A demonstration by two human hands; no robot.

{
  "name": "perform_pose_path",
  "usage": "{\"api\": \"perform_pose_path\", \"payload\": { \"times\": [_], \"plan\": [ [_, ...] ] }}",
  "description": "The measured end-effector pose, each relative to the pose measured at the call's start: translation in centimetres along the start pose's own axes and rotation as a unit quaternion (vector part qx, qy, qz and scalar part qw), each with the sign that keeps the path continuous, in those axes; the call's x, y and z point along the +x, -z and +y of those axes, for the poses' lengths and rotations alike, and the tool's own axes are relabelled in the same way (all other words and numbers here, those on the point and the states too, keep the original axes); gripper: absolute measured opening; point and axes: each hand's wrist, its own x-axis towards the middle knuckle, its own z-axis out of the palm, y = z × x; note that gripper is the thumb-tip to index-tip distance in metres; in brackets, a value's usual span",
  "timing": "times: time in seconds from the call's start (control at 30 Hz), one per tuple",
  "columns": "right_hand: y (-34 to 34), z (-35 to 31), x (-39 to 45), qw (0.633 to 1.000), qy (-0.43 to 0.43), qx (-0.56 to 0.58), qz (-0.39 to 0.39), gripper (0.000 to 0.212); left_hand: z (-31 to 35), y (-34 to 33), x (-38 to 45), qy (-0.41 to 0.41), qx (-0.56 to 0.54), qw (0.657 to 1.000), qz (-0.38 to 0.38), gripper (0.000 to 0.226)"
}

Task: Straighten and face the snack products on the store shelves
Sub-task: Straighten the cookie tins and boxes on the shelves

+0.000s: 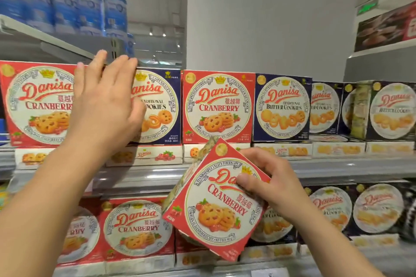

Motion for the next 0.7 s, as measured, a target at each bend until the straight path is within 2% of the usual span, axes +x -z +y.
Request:
{"api": "perform_pose_path", "payload": {
  "times": [0.13, 0.33, 0.53, 0.7],
  "plan": [
    [0.1, 0.2, -0.1, 1.000, 0.000, -0.002, -0.004, 0.043, 0.1, 0.5, -0.3, -0.021, 0.018, 1.000, 0.015, 0.066],
    [0.5, 0.5, -0.1, 1.000, 0.008, -0.001, -0.027, 0.035, 0.0, 2.5, -0.4, -0.027, 0.019, 0.999, 0.028, 0.065],
    [0.6, 0.6, -0.2, 0.999, 0.021, -0.004, -0.037, 0.049, -0.6, 4.5, -0.7, -0.031, 0.064, 0.997, -0.015, 0.057],
    [0.6, 1.0, 0.0, 0.998, 0.037, 0.003, -0.041, 0.052, 0.5, 7.5, -1.4, -0.046, 0.104, 0.993, -0.010, 0.073]
  ]
}}
